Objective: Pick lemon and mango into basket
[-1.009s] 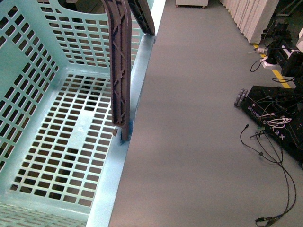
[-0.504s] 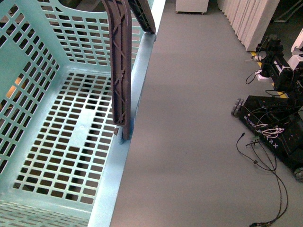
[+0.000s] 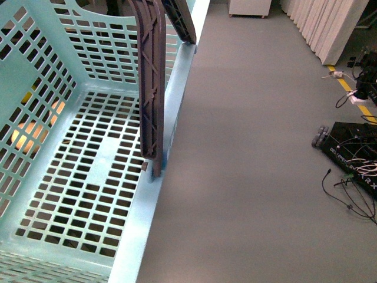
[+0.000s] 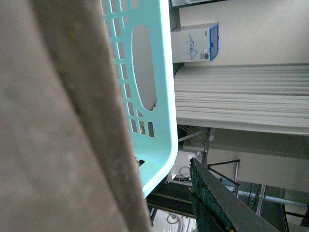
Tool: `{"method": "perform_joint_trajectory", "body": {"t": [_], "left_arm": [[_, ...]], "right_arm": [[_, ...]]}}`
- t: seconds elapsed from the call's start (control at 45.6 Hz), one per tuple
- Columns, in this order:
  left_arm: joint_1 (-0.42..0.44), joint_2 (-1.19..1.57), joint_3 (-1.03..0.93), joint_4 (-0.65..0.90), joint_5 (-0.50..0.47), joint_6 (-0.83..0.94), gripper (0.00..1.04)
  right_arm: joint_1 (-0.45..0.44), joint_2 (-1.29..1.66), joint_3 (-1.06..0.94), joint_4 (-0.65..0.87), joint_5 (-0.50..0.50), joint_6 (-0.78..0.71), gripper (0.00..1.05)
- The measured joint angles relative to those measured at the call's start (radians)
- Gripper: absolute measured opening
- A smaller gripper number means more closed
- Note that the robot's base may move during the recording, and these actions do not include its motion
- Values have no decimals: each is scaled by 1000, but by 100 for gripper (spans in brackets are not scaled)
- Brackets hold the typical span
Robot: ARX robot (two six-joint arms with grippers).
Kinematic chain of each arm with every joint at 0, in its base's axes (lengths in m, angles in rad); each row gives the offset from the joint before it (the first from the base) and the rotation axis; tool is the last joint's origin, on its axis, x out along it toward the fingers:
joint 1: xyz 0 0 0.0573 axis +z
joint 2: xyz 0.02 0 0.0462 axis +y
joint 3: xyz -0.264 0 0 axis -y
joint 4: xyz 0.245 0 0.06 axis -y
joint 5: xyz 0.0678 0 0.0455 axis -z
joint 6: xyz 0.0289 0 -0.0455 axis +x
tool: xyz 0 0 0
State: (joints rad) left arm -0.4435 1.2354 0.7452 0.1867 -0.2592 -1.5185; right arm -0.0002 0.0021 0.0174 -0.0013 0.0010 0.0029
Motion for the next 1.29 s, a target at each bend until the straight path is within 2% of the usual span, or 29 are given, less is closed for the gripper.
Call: {"method": "perform_joint_trajectory", "body": {"t": [1.294], "left_arm": [[1, -1, 0, 0, -2, 3, 30]], "right_arm": [[0, 0, 0, 0, 0, 0, 96]]}}
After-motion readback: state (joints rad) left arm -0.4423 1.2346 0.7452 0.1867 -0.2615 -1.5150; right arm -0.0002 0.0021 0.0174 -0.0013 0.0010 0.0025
